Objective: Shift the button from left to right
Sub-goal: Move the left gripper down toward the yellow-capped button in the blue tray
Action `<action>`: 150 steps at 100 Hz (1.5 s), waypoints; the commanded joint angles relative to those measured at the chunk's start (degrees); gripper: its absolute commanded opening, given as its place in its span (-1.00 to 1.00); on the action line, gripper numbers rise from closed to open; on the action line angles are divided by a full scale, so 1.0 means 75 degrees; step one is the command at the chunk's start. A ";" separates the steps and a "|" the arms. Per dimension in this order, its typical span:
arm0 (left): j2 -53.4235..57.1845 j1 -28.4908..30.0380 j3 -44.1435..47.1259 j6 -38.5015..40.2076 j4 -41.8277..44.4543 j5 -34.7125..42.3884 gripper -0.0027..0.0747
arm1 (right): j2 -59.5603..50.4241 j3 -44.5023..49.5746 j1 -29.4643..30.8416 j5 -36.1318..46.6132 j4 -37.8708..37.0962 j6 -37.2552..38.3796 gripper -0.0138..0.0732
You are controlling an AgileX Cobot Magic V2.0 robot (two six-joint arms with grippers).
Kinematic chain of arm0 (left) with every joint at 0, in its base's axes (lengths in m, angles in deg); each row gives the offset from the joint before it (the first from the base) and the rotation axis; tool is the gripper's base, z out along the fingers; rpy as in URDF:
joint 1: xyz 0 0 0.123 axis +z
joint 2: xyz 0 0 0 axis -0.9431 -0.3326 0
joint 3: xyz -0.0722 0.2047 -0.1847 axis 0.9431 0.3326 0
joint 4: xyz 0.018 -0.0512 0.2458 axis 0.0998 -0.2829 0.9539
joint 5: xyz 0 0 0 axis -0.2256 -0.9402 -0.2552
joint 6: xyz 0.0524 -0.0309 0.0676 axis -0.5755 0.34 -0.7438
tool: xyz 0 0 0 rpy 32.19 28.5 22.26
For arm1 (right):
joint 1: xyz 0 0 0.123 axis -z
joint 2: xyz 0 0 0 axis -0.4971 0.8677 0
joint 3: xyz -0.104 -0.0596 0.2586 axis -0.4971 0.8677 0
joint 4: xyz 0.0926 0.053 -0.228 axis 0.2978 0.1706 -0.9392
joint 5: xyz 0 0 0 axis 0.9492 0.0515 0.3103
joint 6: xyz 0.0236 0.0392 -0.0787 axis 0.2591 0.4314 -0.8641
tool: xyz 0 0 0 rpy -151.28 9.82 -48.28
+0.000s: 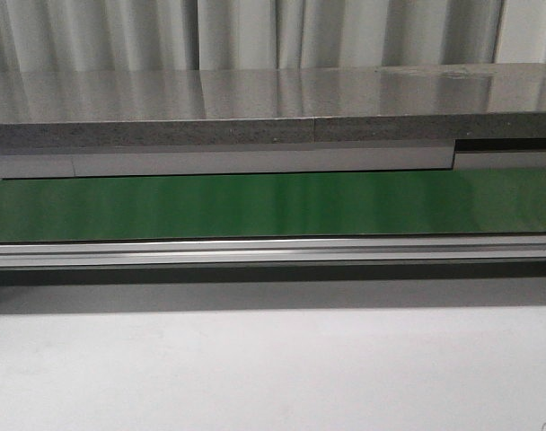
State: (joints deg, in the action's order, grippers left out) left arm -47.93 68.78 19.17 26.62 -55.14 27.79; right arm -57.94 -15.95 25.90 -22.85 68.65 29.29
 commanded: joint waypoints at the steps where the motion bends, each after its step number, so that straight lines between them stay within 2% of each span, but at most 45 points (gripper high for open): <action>1: 0.0250 0.0008 0.0440 0.0057 -0.0029 0.0577 -0.98 | -0.0151 -0.0116 0.0010 0.0660 -0.0031 -0.0042 -0.84; 56: 0.0250 0.0008 0.0392 0.0057 -0.0040 0.0859 -0.98 | -0.0151 -0.0116 0.0010 0.0660 -0.0031 -0.0042 -0.84; 73: 0.0215 0.0008 -0.0010 0.0057 -0.0462 0.0604 -0.98 | -0.0151 -0.0116 0.0010 0.0660 -0.0031 -0.0042 -0.84; 94: -0.0655 0.0008 -0.1386 0.0057 -0.0591 -0.1034 -0.98 | -0.0151 -0.0116 0.0010 0.0660 -0.0031 -0.0042 -0.84; 134: -0.3874 0.0008 -0.5225 0.0057 0.0276 -0.5618 -0.98 | -0.0151 -0.0116 0.0010 0.0660 -0.0031 -0.0042 -0.84; 150: -0.4769 0.0008 -0.5841 0.0057 0.0314 -0.6239 -0.98 | -0.0151 -0.0116 0.0010 0.0660 -0.0031 -0.0042 -0.84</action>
State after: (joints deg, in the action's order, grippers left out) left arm -80.46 68.78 -21.12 26.62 -52.91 -19.68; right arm -57.94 -15.95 25.90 -22.85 68.65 29.29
